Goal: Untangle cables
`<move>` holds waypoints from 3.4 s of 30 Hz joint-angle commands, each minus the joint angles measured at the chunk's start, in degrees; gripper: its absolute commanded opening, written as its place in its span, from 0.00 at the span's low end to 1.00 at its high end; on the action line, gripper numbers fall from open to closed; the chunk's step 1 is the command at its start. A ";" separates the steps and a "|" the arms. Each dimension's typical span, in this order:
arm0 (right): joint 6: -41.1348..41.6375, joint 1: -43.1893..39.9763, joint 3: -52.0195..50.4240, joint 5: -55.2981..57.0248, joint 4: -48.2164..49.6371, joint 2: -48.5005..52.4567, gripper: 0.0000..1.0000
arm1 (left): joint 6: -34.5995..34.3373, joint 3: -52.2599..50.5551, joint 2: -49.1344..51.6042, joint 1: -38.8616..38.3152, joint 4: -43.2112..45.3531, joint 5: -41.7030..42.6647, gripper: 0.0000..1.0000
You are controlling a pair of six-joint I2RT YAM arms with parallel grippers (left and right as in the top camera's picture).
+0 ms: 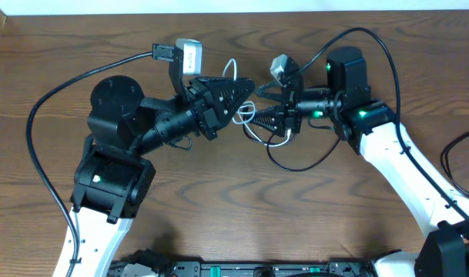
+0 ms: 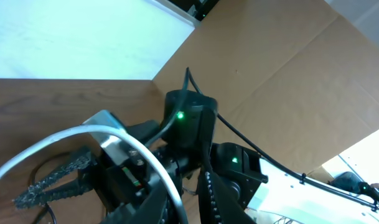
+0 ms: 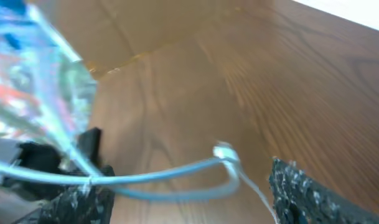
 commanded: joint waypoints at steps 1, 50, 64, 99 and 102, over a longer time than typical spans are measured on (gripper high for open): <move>1.79 0.39 0.04 -7.67 1.22 -1.29 0.72 | 0.70 1.01 -0.68 0.24 0.31 1.09 0.16; 7.21 3.82 0.04 -7.37 12.98 -1.29 0.43 | -2.75 1.01 -0.68 0.24 2.16 2.45 0.17; 7.21 3.91 0.02 -7.13 8.22 -1.29 0.01 | -0.46 0.98 -0.31 0.24 3.23 3.43 0.25; 28.06 -18.71 10.49 9.70 6.99 -13.77 0.01 | 10.99 0.98 1.86 0.24 -32.44 -33.68 0.69; 30.42 -21.73 13.05 9.77 12.79 -17.11 0.01 | 10.99 0.98 2.01 0.24 -32.68 -33.66 0.69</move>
